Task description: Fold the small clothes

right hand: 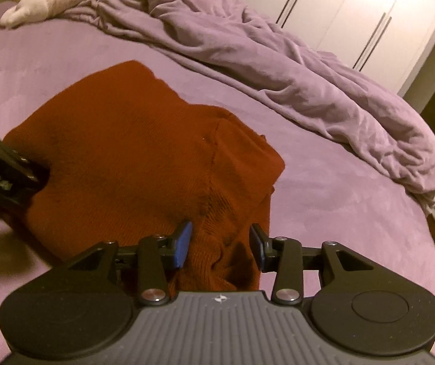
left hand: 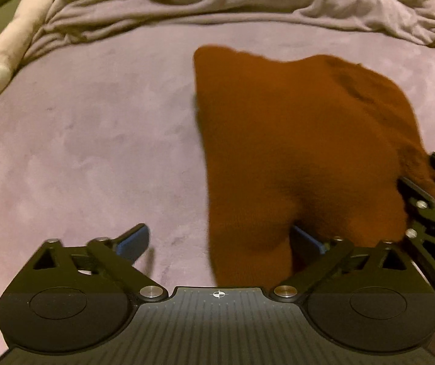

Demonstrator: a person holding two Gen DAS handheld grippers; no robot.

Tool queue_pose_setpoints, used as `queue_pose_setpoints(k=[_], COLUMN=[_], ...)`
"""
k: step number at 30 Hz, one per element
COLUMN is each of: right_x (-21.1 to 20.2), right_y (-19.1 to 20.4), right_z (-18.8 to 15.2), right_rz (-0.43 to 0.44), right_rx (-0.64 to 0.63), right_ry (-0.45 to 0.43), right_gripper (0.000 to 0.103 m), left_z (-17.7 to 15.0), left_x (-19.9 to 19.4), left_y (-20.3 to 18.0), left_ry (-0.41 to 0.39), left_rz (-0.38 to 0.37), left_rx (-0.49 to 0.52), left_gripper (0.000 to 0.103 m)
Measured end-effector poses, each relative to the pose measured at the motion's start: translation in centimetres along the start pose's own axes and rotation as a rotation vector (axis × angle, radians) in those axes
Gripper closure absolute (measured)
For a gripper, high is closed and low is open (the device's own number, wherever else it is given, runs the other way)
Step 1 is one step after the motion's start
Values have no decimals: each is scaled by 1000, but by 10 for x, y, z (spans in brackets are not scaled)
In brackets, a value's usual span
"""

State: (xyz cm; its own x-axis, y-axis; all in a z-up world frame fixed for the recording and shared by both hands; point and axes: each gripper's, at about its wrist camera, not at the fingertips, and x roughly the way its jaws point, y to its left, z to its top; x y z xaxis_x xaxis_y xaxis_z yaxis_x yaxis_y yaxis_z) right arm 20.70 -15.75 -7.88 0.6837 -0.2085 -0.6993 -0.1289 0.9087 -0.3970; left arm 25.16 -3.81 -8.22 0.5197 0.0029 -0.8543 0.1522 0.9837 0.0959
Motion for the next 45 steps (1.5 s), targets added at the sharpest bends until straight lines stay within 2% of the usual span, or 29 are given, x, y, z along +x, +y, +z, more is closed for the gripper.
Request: queue_pose_setpoints(k=[3,6,9,12,16,20,23,26,28,30,33,37,41,45], right_x=[-2,-15,-30,-26,-7,23,40,49,53,56,55,36,-7,-55], right_y=[-2,-14,-27,-30,-23,-15,-14,-20,-23,-26,-22,-19,-21,-16], right_z=[4,7,8,21,41,50,44,38,35,33,35,39,20,-19], right_rz=[3,34,43,25,18,-32,-50,-28,-27,-21,-40,-67,-81,12], right_rx=[16,99,187,205,156,87,38,52,72,95,66,33,85,170], right_ry=[15,-3,-59,-61,-52,-31,-26,-27,-28,-26,-24,-15,-1,98], right_gripper=[61,61,60,60,60,60,48,46,42,41,39,34,24,15], left_z=[-1,-2,7,25,48,59,63,63,61,60,61,54,29,-12], left_x=[-11,-36,-49,-46,-28,0,13,22,30,35,35,14,-21,-54], left_y=[7,24,45,52,43,24,9,-5,-8,-7,2,16,22,21], left_ry=[7,-39,-102,-129,-133,-136,-171,-207,-220,-221,-200,-165,-188,-171], left_rz=[-22,-33,6,51,33,49,79,98,92,76,39,16,40,54], left_rx=[-24,-69,-160,-186,-228,-215,-173,-117,-110,-120,-138,-124,-120,-78], left_gripper=[0,0,0,0,0,0,0,0,0,0,0,0,0,0])
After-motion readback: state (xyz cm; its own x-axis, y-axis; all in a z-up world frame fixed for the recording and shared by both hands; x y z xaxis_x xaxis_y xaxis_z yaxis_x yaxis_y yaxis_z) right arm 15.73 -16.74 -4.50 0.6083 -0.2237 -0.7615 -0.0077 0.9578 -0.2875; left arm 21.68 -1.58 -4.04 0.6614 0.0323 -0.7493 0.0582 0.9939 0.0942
